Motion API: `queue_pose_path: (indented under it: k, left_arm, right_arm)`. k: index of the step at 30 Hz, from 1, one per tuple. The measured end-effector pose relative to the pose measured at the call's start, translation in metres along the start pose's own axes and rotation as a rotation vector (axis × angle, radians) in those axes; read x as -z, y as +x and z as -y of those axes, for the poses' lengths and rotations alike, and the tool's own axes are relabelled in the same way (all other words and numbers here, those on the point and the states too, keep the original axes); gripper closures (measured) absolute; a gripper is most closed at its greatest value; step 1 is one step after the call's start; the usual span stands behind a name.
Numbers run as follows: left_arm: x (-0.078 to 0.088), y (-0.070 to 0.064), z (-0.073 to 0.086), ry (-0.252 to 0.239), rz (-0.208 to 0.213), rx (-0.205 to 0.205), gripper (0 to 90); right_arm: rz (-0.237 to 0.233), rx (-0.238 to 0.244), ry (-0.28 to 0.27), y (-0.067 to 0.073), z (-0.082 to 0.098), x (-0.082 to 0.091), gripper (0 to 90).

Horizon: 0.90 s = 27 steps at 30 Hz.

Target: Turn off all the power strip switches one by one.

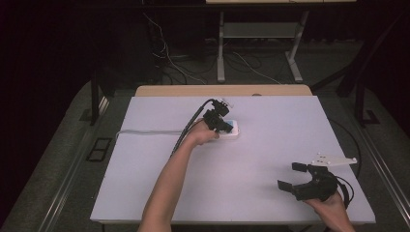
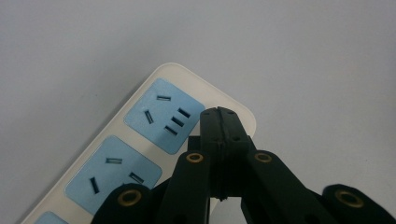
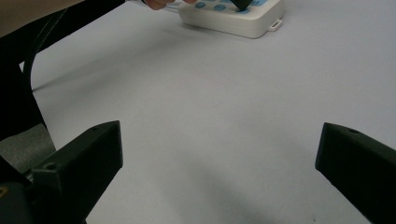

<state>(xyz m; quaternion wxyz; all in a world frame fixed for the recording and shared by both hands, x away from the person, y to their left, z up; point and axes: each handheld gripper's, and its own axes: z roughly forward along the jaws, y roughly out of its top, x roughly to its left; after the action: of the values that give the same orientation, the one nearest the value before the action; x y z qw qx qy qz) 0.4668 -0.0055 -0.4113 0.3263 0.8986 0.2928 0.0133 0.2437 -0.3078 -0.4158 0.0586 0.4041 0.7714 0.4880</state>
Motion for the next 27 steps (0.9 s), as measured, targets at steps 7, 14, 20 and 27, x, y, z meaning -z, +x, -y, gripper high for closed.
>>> queue_pose_path:
  k: [7,14,20,27]
  left_arm:
    - [-0.0001,0.0015,0.0001,0.001,0.010,0.011,89.8]
    - [-0.0013,0.0028,0.0014,-0.005,0.014,0.032,89.9]
    - [-0.0012,0.0025,0.0016,-0.005,0.010,0.036,89.9]
    - [-0.0007,0.0051,0.0064,-0.039,0.028,0.062,89.8]
  right_arm:
    - [0.000,0.000,0.002,0.0004,-0.0001,0.0001,0.6]
    - [0.000,0.003,0.002,0.0003,0.0000,0.0004,0.6]
    - [-0.001,0.006,0.004,0.0010,-0.0001,0.0001,0.6]
    - [0.000,0.004,0.002,0.0003,0.0001,0.0004,0.6]
